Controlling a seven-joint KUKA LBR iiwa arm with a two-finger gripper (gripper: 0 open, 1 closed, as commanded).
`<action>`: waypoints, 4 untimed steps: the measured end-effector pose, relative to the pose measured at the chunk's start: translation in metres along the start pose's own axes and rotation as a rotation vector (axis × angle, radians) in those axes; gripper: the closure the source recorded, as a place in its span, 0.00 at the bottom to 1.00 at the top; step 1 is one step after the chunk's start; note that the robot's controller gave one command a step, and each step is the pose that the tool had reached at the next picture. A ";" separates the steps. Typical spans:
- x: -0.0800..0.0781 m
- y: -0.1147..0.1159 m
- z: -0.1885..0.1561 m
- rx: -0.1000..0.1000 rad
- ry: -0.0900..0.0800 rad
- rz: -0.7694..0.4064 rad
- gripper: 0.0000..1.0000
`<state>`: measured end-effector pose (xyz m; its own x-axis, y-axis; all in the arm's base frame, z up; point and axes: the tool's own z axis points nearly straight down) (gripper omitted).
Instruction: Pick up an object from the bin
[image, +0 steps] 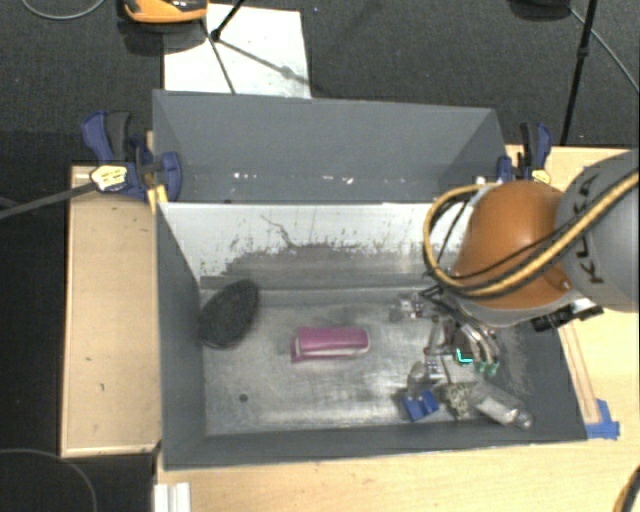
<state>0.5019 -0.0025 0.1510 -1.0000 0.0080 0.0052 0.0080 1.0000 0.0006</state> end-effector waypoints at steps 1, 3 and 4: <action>-0.024 0.085 0.082 -0.002 -0.004 0.192 0.00; -0.021 0.107 0.044 -0.003 -0.013 0.381 0.00; -0.016 0.109 0.082 0.000 -0.006 0.436 0.00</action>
Offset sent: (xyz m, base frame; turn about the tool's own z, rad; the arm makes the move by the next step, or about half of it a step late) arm 0.0242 0.0813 -0.0810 0.1961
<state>0.5182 0.1067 0.0695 -0.9030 0.4295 -0.0004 0.4295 0.9030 -0.0001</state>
